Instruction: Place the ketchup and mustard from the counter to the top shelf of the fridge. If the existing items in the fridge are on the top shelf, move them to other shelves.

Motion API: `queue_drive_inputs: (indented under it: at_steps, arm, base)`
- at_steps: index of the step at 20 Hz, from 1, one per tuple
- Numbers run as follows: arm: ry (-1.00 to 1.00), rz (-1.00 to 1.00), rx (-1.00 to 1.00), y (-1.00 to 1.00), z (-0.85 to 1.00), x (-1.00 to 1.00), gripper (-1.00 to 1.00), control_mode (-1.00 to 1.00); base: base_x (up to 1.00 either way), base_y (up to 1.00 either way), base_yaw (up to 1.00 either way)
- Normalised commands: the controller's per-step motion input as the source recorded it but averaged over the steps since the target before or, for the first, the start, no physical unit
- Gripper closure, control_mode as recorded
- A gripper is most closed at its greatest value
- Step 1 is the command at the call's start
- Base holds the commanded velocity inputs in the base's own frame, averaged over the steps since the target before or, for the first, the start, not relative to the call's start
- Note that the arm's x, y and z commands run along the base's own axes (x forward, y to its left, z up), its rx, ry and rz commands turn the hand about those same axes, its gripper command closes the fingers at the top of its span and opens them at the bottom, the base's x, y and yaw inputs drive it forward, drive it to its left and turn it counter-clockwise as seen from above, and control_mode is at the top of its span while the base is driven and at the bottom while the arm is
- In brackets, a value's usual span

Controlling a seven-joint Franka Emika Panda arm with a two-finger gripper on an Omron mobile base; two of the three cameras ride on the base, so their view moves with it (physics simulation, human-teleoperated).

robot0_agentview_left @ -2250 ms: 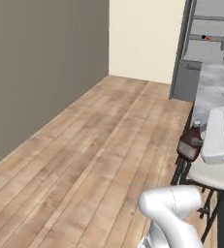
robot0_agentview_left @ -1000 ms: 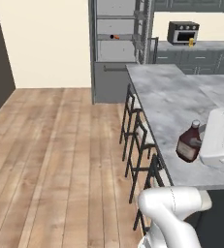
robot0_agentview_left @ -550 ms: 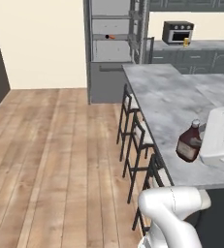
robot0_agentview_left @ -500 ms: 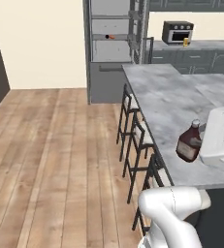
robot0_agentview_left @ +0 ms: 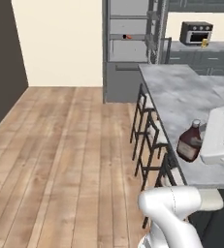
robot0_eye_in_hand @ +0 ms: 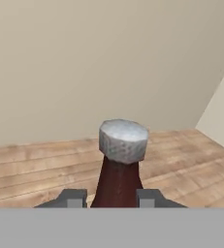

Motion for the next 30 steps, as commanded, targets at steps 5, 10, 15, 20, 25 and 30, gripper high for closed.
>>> queue_drive_inputs:
  at_steps: [5, 10, 15, 20, 25, 30]
  arm:
    - [0.0, 0.0, 0.0, 0.0, 0.0, 0.0, 1.0, 1.0]
    - [0.0, 0.0, 0.0, 0.0, 0.0, 0.0, 1.0, 1.0]
    - [0.0, 0.0, 0.0, 0.0, 0.0, 0.0, 1.0, 1.0]
    - [0.0, 0.0, 0.0, 0.0, 0.0, 0.0, 1.0, 1.0]
    - [0.0, 0.0, 0.0, 0.0, 0.0, 0.0, 1.0, 1.0]
    - [0.0, 0.0, 0.0, 0.0, 0.0, 0.0, 1.0, 1.0]
  base:
    - [0.11, 0.97, 0.26]
    - [1.0, 0.37, -0.06]
    - [1.0, 0.0, -0.02]
    - [1.0, -0.34, 0.0]
    - [1.0, -0.53, 0.01]
    - [1.0, -0.42, 0.0]
